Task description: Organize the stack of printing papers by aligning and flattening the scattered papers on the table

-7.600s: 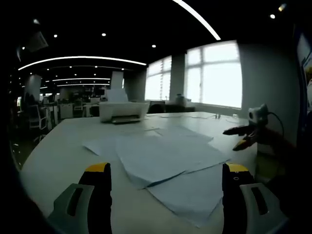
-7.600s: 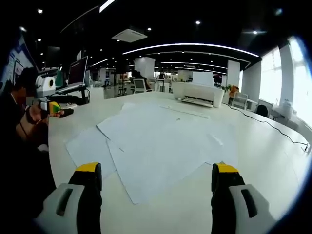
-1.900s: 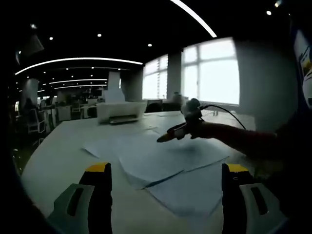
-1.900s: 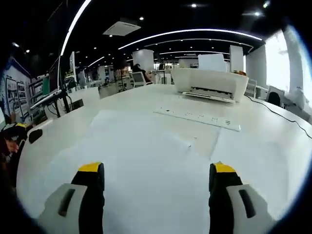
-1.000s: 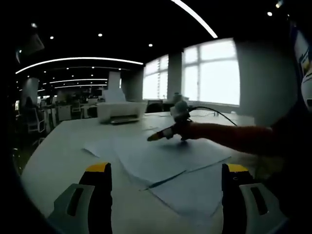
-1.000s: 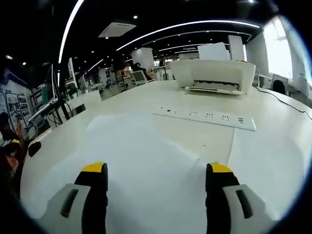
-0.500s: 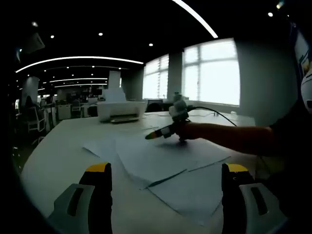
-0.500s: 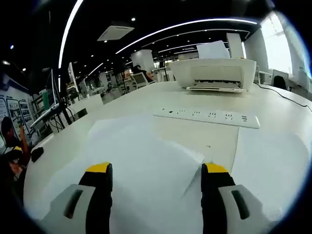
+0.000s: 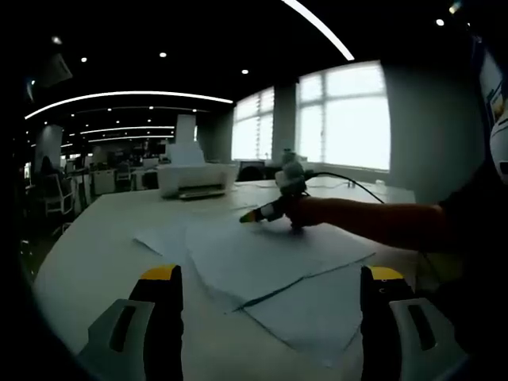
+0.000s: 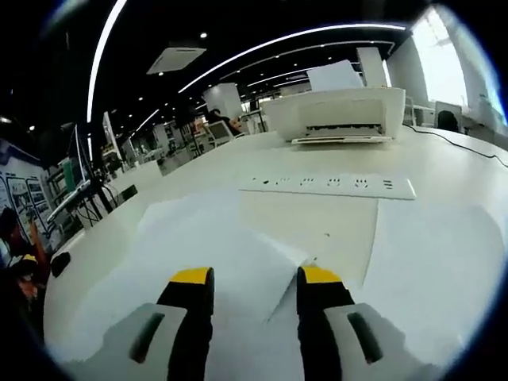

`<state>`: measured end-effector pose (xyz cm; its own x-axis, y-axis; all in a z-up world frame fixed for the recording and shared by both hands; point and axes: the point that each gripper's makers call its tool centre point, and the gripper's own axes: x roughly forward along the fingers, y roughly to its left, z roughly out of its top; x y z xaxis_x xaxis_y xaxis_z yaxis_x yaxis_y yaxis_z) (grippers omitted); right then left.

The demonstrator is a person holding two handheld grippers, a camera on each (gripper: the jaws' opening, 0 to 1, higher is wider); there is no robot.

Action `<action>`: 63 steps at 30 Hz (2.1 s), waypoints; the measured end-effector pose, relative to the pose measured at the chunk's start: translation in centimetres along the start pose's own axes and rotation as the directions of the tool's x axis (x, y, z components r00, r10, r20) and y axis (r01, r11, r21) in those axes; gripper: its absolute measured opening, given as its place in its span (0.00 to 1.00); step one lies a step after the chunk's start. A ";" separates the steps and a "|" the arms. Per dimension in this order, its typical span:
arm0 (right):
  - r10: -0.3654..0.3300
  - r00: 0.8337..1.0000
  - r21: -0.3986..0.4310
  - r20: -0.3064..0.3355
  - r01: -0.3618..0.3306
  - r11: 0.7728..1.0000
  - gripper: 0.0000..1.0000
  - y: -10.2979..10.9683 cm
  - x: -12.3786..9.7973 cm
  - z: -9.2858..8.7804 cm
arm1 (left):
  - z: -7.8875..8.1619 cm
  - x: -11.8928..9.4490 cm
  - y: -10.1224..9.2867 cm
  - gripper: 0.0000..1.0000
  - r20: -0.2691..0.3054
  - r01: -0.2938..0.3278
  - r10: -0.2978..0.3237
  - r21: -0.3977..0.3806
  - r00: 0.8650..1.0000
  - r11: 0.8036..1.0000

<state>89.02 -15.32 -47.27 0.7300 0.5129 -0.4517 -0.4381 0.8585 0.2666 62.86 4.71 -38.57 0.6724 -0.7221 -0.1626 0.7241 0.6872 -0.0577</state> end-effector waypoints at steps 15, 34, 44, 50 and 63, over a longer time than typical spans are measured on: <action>-0.027 0.999 -0.134 -0.020 0.024 0.991 0.02 -0.9 0.2 -0.6 | -0.3 -0.1 0.1 0.95 -0.002 -0.004 0.004 -0.004 1.000 1.000; 0.007 1.000 -0.099 0.026 -0.005 0.995 0.00 0.6 -1.1 0.2 | 0.1 -0.1 0.2 0.95 0.007 -0.005 0.005 -0.010 1.000 1.000; 0.065 0.996 -0.091 0.057 -0.060 0.994 0.00 2.0 -1.9 2.0 | 0.5 -0.3 0.2 0.95 0.012 -0.006 0.007 -0.002 1.000 1.000; 0.069 0.995 -0.155 0.069 -0.058 0.986 0.00 3.2 -3.3 3.1 | 0.8 -0.4 0.2 0.95 0.018 -0.007 0.007 -0.001 1.000 1.000; 0.153 0.971 -0.202 0.182 -0.116 0.973 0.00 7.8 -8.0 6.5 | 1.0 -0.3 -0.1 0.95 0.026 -0.007 0.007 0.001 1.000 1.000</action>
<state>83.19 -12.68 -36.03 0.7374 0.6303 -0.2431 -0.6164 0.7750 0.1397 62.74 4.80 -37.51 0.6809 -0.7194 -0.1372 0.7198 0.6919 -0.0557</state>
